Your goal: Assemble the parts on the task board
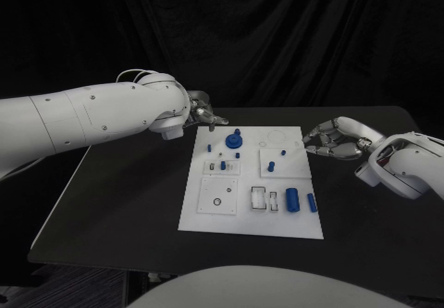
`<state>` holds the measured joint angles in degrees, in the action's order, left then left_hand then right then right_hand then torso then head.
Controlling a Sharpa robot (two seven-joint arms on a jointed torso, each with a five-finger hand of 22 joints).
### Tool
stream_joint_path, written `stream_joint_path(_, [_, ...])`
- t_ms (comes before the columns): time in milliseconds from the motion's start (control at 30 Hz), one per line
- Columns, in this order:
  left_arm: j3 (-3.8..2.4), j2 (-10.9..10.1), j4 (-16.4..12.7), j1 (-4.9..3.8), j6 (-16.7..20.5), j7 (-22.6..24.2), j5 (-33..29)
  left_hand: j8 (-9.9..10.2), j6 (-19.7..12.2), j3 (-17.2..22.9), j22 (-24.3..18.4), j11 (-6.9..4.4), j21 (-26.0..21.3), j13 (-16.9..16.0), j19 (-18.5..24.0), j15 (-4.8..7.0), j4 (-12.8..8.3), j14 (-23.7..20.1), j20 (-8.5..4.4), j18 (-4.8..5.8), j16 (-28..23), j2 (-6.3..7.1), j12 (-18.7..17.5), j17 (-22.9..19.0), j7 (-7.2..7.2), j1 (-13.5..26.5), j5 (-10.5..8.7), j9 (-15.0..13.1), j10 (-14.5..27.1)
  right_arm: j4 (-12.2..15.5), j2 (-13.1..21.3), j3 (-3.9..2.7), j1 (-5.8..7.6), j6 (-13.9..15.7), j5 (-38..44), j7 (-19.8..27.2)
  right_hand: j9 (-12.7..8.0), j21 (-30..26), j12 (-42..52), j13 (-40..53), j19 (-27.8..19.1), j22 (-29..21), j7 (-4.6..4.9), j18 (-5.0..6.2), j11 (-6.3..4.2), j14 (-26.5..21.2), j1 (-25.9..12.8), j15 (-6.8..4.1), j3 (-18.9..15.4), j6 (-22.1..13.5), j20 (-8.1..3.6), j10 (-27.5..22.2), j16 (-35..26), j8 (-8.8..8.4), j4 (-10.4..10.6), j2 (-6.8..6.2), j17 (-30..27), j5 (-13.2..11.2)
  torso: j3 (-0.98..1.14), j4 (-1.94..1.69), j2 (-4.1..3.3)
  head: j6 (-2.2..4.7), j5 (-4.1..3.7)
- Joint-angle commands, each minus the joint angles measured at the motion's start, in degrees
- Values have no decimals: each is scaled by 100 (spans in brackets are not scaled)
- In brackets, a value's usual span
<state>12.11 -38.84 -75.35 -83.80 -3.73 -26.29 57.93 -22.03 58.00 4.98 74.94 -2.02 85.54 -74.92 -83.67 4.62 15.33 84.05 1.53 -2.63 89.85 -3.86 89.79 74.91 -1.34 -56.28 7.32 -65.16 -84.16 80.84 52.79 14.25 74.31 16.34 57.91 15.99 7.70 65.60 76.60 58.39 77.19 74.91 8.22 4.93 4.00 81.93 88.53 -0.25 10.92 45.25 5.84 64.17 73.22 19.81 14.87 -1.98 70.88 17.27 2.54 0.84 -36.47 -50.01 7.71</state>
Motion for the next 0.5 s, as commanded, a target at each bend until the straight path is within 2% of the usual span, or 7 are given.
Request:
stream_joint_path(33, [-2, 74, 174, -14, -403, -131, 37, -15, -63, 0, 702, -35, -4, -1508, -37, 43, -54, 595, -1, 42, 15, -11, 21, 1509, 5, -89, 38, -36, -584, 6, -5, -4, -12, -53, -2, -95, -9, -30, -32, -9, -58, 259, 41, 101, -12, -35, 12, 0, 2, 0, 2, -41, -22, -20, 36, 3, -10, 2, -3, 0, -14, 1, 35])
stream_joint_path(100, [-2, 137, 341, 4, -493, -166, 38, 31, -123, 39, 647, -27, -42, -1508, 10, 36, -155, 595, 3, 26, 15, -42, 21, 1509, -5, -248, 145, -67, -584, 6, -11, -4, -13, -66, -2, -91, -11, -37, -36, -17, -60, 257, 40, 102, -13, -36, 16, 0, 6, 2, 3, -43, -24, -20, 36, 6, -12, 13, -8, 14, -17, 1, 86])
stream_joint_path(167, [-2, 193, 489, 38, -538, -175, 38, 58, -144, 41, 645, -22, -46, -1508, 14, 32, -171, 595, 6, 25, 15, -48, 21, 1509, -13, -277, 187, -69, -584, 9, -12, -4, -13, -72, -2, -89, -12, -37, -37, -18, -60, 257, 39, 102, -14, -37, 17, -1, 7, 2, 3, -43, -27, -20, 36, 7, -15, 17, -14, 13, -24, 1, 106])
stream_joint_path(333, [-2, 308, 758, 136, -635, -195, 38, 77, -154, 43, 630, -18, -57, -1508, 27, 29, -194, 595, 8, 21, 15, -47, 21, 1509, -16, -308, 216, -69, -584, 15, -11, -4, -13, -83, -2, -85, -15, -45, -40, -22, -60, 255, 37, 103, -16, -38, 32, -2, 13, 4, 3, -40, -30, -19, 27, 1, -20, 35, -31, -4, -37, 1, 102])
stream_joint_path(433, [-2, 392, 913, 225, -686, -190, 39, 86, -161, 44, 623, -17, -61, -1508, 32, 28, -200, 595, 9, 19, 15, -47, 21, 1509, -19, -316, 222, -68, -584, 20, -8, -4, -14, -98, -2, -84, -17, -48, -42, -27, -61, 254, 36, 103, -17, -37, 41, -3, 16, 5, 3, -42, -29, -19, 21, -3, -19, 39, -41, -4, -42, 1, 119])
stream_joint_path(500, [-2, 444, 999, 285, -710, -178, 39, 89, -164, 44, 620, -16, -63, -1508, 35, 28, -201, 595, 10, 18, 15, -47, 21, 1509, -20, -319, 223, -68, -584, 20, -10, -4, -14, -105, -2, -83, -17, -48, -42, -27, -61, 254, 36, 103, -17, -37, 41, -3, 16, 5, 3, -42, -29, -19, 21, -3, -19, 39, -38, 1, -35, 1, 124])
